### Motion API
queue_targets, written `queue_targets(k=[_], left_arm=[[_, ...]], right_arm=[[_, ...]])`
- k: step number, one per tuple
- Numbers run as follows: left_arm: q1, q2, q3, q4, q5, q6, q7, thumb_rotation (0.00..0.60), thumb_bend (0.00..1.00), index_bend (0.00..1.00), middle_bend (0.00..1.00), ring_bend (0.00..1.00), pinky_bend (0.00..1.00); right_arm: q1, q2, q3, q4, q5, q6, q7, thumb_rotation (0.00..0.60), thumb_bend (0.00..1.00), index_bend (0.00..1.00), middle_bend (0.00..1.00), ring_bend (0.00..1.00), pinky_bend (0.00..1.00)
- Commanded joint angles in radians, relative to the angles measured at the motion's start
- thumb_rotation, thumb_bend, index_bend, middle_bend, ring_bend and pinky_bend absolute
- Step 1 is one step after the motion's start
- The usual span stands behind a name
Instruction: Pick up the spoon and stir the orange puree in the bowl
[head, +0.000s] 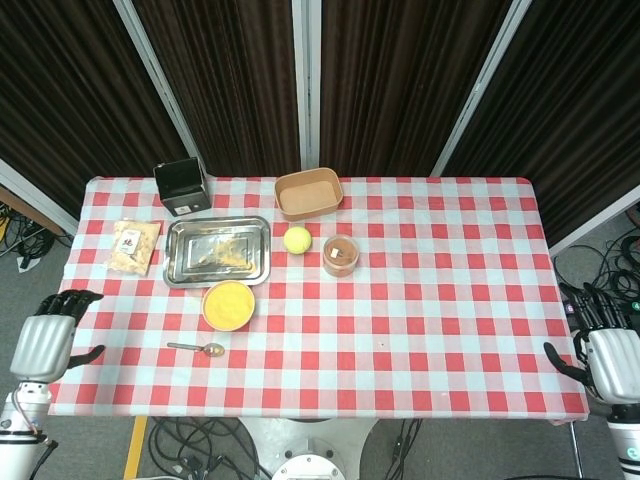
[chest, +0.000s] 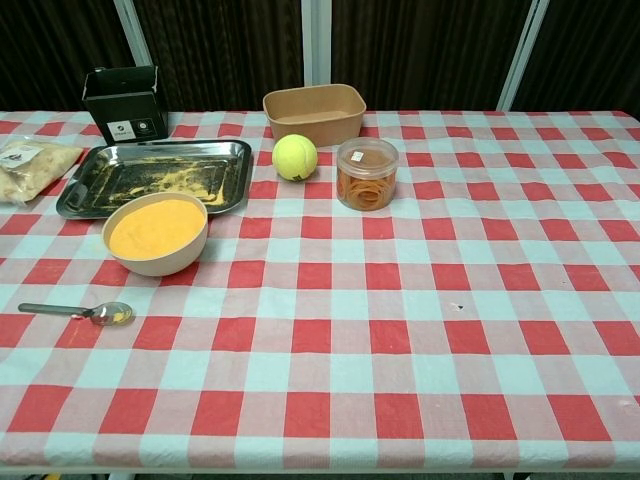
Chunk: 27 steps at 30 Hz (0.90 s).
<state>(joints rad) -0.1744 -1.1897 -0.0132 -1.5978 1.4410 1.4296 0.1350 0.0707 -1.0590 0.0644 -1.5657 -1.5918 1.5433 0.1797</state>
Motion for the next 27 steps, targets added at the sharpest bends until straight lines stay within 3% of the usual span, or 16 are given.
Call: queue_targets(k=[1, 6, 10, 16, 27], left_arm=[[-0.061, -0.014, -0.005, 0.034, 0.022, -0.090, -0.019, 0.600, 0.14, 0.41, 0.52, 0.41, 0.43], [-0.138, -0.047, -0.002, 0.061, 0.027, -0.236, -0.099, 0.600, 0.22, 0.51, 0.72, 0.65, 0.78], [-0.184, -0.091, 0.008, 0.093, 0.035, -0.317, -0.102, 0.600, 0.25, 0.54, 0.82, 0.78, 0.91], [-0.221, -0.163, 0.016, 0.122, 0.011, -0.393, -0.071, 0.600, 0.25, 0.55, 0.90, 0.84, 0.96], [-0.244, -0.242, 0.028, 0.167, -0.051, -0.468, -0.022, 0.600, 0.30, 0.57, 0.91, 0.86, 0.96]], right_arm=[[0.003, 0.002, 0.002, -0.002, -0.002, 0.000, -0.004, 0.600, 0.24, 0.00, 0.13, 0.00, 0.08], [0.012, 0.001, 0.005, -0.007, 0.006, -0.013, -0.019, 0.600, 0.24, 0.00, 0.13, 0.00, 0.08], [0.018, -0.001, 0.006, -0.010, 0.015, -0.026, -0.028, 0.600, 0.24, 0.00, 0.13, 0.00, 0.08], [0.023, 0.000, 0.007, -0.015, 0.025, -0.038, -0.037, 0.600, 0.24, 0.00, 0.13, 0.00, 0.08], [0.026, -0.001, 0.005, -0.014, 0.034, -0.047, -0.037, 0.600, 0.24, 0.00, 0.13, 0.00, 0.08]])
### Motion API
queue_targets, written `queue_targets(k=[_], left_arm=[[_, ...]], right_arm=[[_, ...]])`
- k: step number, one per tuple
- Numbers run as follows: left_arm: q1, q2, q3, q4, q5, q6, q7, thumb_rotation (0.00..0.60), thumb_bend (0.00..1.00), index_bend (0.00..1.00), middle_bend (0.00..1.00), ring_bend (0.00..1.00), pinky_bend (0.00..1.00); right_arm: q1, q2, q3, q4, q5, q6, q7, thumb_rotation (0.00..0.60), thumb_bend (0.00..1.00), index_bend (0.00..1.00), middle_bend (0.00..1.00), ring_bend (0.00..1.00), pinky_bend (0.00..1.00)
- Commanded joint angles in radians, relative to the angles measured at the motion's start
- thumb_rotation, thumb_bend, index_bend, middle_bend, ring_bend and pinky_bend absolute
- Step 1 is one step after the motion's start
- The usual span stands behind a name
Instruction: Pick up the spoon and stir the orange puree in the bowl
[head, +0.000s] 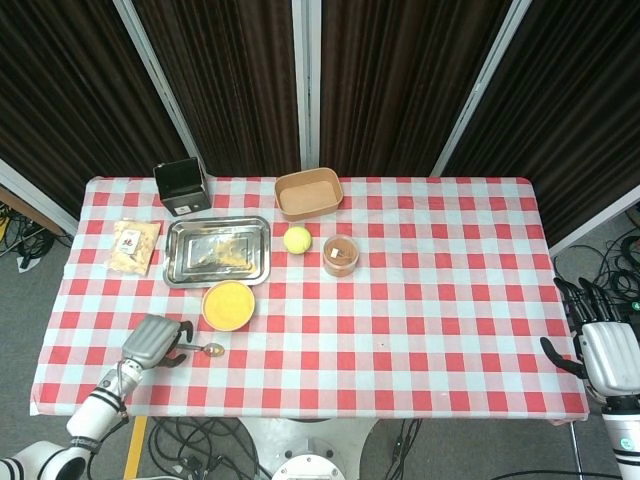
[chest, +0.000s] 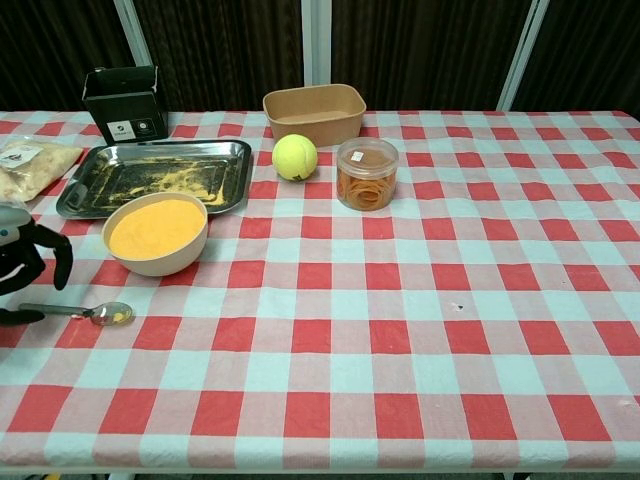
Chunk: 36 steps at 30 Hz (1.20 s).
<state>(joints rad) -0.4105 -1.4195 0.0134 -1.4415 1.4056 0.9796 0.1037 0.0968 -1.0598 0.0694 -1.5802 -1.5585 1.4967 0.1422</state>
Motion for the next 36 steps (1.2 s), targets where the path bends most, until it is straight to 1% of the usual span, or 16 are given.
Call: queue_targets(k=[1, 4, 11, 17, 26, 31, 36], left_arm=[[-0.010, -0.017, 0.001, 0.013, -0.024, -0.025, 0.011, 0.600, 0.31, 0.57, 0.91, 0.86, 0.96], [-0.017, -0.026, -0.005, 0.016, -0.052, -0.045, 0.018, 0.600, 0.33, 0.57, 0.92, 0.87, 0.96], [-0.029, -0.030, -0.014, 0.006, -0.095, -0.062, 0.044, 0.600, 0.34, 0.56, 0.92, 0.87, 0.96], [-0.040, -0.036, -0.012, 0.007, -0.121, -0.083, 0.064, 0.600, 0.35, 0.57, 0.92, 0.87, 0.96], [-0.039, -0.051, -0.012, 0.023, -0.131, -0.067, 0.070, 0.600, 0.38, 0.61, 0.93, 0.88, 0.96], [-0.031, -0.021, -0.013, -0.010, -0.121, -0.029, 0.086, 0.600, 0.39, 0.62, 0.93, 0.88, 0.96], [-0.026, 0.073, -0.035, -0.102, -0.141, 0.016, 0.128, 0.600, 0.39, 0.63, 0.93, 0.88, 0.96]], right_arm=[[0.000, 0.000, 0.000, 0.001, 0.002, -0.001, 0.001, 0.600, 0.24, 0.00, 0.13, 0.00, 0.08], [-0.001, -0.001, -0.001, 0.003, 0.004, -0.001, 0.002, 0.600, 0.24, 0.00, 0.13, 0.00, 0.08], [-0.001, -0.001, -0.003, 0.008, 0.010, -0.006, 0.007, 0.600, 0.24, 0.00, 0.13, 0.00, 0.08], [0.000, -0.001, -0.004, 0.013, 0.014, -0.011, 0.013, 0.600, 0.24, 0.00, 0.13, 0.00, 0.08], [0.001, 0.000, -0.005, 0.015, 0.016, -0.014, 0.015, 0.600, 0.24, 0.00, 0.13, 0.00, 0.08], [0.000, 0.003, -0.004, 0.011, 0.012, -0.007, 0.013, 0.600, 0.24, 0.00, 0.13, 0.00, 0.08], [-0.002, 0.013, -0.001, 0.008, 0.004, 0.008, 0.012, 0.600, 0.24, 0.00, 0.13, 0.00, 0.08]])
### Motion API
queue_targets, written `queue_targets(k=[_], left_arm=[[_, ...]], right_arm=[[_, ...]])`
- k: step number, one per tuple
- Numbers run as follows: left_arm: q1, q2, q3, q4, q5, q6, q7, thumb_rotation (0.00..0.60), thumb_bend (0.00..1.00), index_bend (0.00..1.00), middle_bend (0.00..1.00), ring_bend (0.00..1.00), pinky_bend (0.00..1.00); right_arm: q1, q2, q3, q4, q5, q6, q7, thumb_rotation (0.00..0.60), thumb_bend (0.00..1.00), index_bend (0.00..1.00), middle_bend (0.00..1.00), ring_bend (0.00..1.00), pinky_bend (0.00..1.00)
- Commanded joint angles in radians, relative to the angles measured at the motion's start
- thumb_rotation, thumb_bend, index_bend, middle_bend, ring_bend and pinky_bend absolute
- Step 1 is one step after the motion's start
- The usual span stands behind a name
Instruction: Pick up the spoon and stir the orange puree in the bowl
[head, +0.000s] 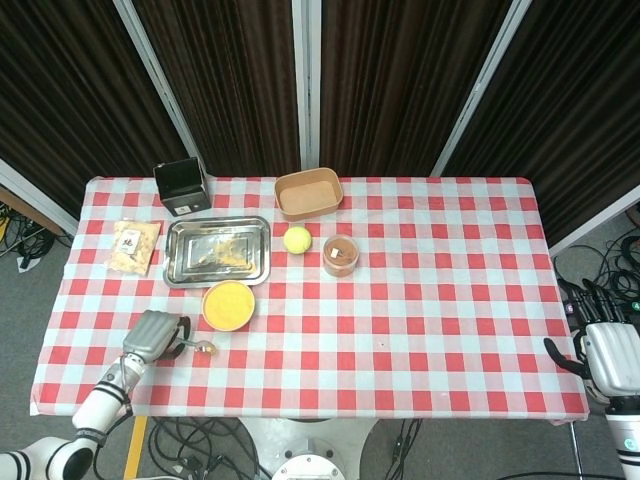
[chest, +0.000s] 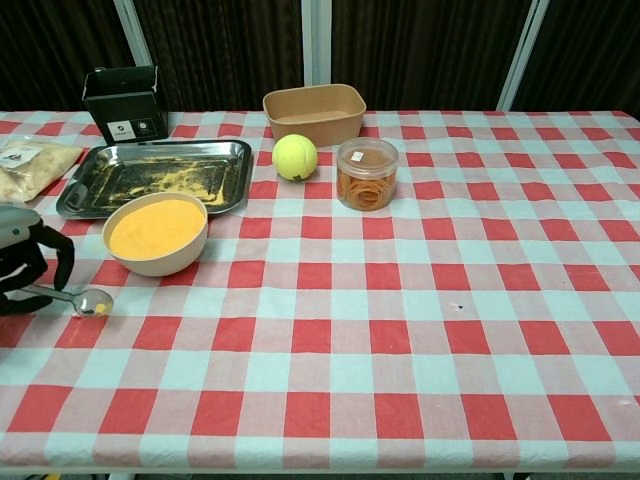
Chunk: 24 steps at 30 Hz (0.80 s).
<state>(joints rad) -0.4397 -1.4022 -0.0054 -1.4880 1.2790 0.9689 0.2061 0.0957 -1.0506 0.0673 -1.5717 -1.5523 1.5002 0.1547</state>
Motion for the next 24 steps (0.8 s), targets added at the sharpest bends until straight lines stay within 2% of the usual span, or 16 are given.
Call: queue_targets(k=[1, 5, 12, 17, 24], left_arm=[[0.000, 0.076, -0.026, -0.078, -0.022, 0.030, 0.028, 0.600, 0.39, 0.63, 0.93, 0.88, 0.96], [-0.033, 0.136, -0.089, -0.137, -0.072, 0.019, 0.018, 0.600, 0.39, 0.63, 0.93, 0.88, 0.96], [-0.141, 0.115, -0.161, -0.139, -0.220, -0.062, 0.125, 0.600, 0.39, 0.63, 0.94, 0.88, 0.96], [-0.219, 0.076, -0.160, -0.119, -0.351, -0.124, 0.225, 0.600, 0.40, 0.62, 0.93, 0.88, 0.96], [-0.270, 0.033, -0.121, -0.110, -0.475, -0.106, 0.338, 0.600, 0.40, 0.61, 0.93, 0.88, 0.96]], right_arm=[[-0.001, 0.006, 0.002, -0.001, -0.003, 0.007, -0.001, 0.600, 0.24, 0.00, 0.13, 0.00, 0.08], [-0.002, 0.011, 0.006, -0.001, -0.006, 0.015, 0.002, 0.600, 0.24, 0.00, 0.13, 0.00, 0.08], [-0.005, 0.002, 0.000, 0.014, -0.007, 0.016, 0.022, 0.600, 0.24, 0.00, 0.13, 0.00, 0.08], [-0.011, -0.001, 0.000, 0.031, -0.001, 0.021, 0.039, 0.600, 0.24, 0.00, 0.13, 0.00, 0.08], [-0.019, -0.007, -0.002, 0.050, 0.007, 0.023, 0.061, 0.600, 0.24, 0.00, 0.13, 0.00, 0.08]])
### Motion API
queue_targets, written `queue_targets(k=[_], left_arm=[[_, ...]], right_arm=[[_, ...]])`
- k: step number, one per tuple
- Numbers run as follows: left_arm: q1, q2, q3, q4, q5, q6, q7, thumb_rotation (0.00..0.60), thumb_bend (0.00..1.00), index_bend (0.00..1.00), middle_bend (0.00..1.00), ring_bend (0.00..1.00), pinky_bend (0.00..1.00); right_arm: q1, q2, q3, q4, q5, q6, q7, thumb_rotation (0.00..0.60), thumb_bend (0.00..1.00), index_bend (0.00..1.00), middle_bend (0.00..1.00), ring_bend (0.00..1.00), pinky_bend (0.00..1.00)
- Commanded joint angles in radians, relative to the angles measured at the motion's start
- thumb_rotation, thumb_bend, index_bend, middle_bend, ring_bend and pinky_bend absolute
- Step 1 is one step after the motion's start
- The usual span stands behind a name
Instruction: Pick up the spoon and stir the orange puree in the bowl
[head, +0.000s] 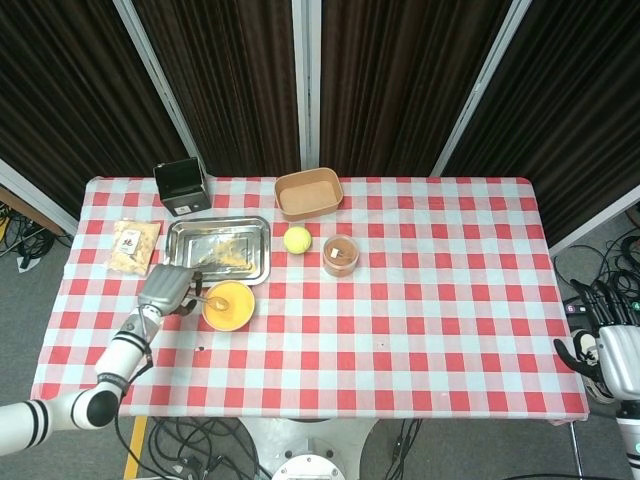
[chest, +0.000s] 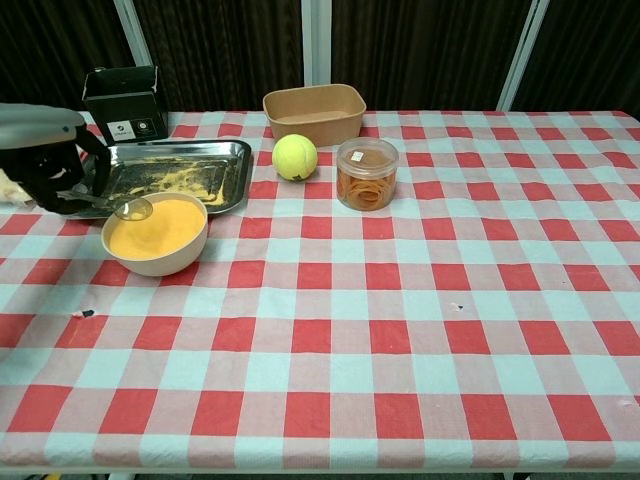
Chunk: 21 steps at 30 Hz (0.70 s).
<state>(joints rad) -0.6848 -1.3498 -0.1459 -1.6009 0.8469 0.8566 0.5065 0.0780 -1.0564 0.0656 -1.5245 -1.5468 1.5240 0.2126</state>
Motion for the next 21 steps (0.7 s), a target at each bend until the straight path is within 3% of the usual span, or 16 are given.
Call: queue_targets(k=[1, 13, 21], left_arm=[[-0.029, -0.021, 0.024, 0.001, -0.051, 0.010, 0.047, 0.600, 0.39, 0.60, 0.93, 0.88, 0.96], [-0.047, -0.013, 0.049, -0.023, -0.071, 0.041, 0.041, 0.600, 0.39, 0.45, 0.93, 0.88, 0.96], [-0.043, 0.008, 0.076, -0.036, -0.041, 0.068, 0.041, 0.600, 0.39, 0.46, 0.93, 0.88, 0.96]], right_arm=[[-0.001, -0.002, -0.001, 0.005, 0.002, -0.002, 0.004, 0.600, 0.24, 0.00, 0.13, 0.00, 0.08], [-0.003, -0.005, -0.004, 0.006, -0.002, -0.002, 0.011, 0.600, 0.24, 0.00, 0.13, 0.00, 0.08], [-0.005, 0.006, 0.004, 0.005, -0.002, 0.012, 0.010, 0.600, 0.24, 0.00, 0.13, 0.00, 0.08]])
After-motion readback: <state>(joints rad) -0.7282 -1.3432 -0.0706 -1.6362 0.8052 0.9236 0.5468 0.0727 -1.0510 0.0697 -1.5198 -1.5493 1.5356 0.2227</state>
